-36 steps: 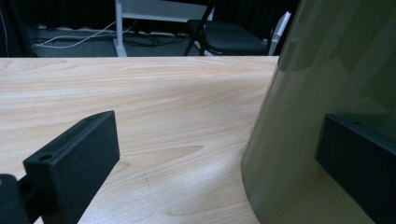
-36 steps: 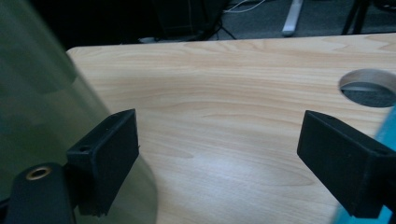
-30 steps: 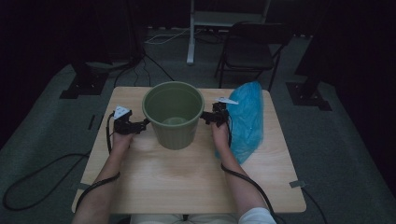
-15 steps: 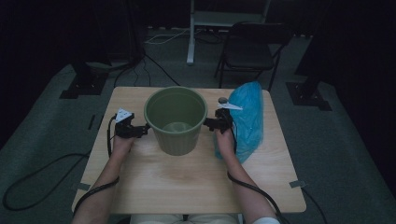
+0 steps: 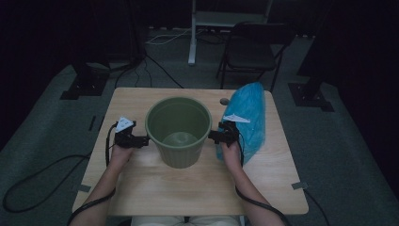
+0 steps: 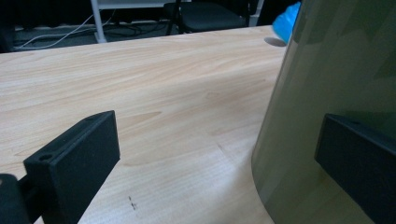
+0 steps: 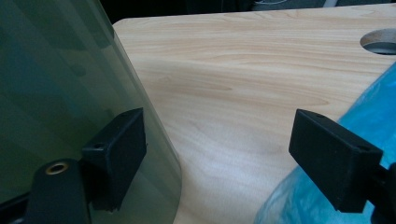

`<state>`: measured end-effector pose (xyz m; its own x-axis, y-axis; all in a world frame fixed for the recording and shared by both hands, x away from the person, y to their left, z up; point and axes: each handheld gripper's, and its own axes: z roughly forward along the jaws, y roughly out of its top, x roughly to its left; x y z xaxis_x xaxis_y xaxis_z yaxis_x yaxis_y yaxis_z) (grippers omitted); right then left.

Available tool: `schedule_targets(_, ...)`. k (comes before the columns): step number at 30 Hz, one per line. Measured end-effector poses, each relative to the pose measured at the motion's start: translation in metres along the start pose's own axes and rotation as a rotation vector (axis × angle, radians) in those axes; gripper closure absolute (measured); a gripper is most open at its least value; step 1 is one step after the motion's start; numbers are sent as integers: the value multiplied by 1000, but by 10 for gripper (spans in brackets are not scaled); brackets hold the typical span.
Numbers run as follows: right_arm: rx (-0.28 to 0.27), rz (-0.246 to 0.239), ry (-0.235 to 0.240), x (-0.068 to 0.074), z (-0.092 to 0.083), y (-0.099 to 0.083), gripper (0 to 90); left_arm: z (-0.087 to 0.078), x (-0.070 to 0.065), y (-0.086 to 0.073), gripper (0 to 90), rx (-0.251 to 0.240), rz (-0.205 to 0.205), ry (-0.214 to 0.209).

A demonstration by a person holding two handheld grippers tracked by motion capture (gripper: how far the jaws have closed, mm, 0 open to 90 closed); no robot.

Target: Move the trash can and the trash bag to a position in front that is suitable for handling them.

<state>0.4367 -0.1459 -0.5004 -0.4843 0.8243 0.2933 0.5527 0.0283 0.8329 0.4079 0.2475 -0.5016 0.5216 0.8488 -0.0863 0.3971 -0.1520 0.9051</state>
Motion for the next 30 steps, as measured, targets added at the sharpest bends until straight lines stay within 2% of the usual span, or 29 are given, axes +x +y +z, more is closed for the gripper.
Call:
schedule_targets(7, 10, -8, 26, 6, -14, -10, 184, -11, -8, -4, 5, 11, 16, -15)
schedule_targets(19, 7, -15, 69, 18, -40, -33, 184, -33, -24, -12, 5, 27, 78, -32)
schedule_targets(27, 14, -20, 106, 27, -57, -47, 184, -44, -33, -17, 5, 33, 83, -40)
schedule_targets(30, 20, -26, 105, 29, -62, -49, 184, -45, -34, -18, 5, 36, 90, -41)
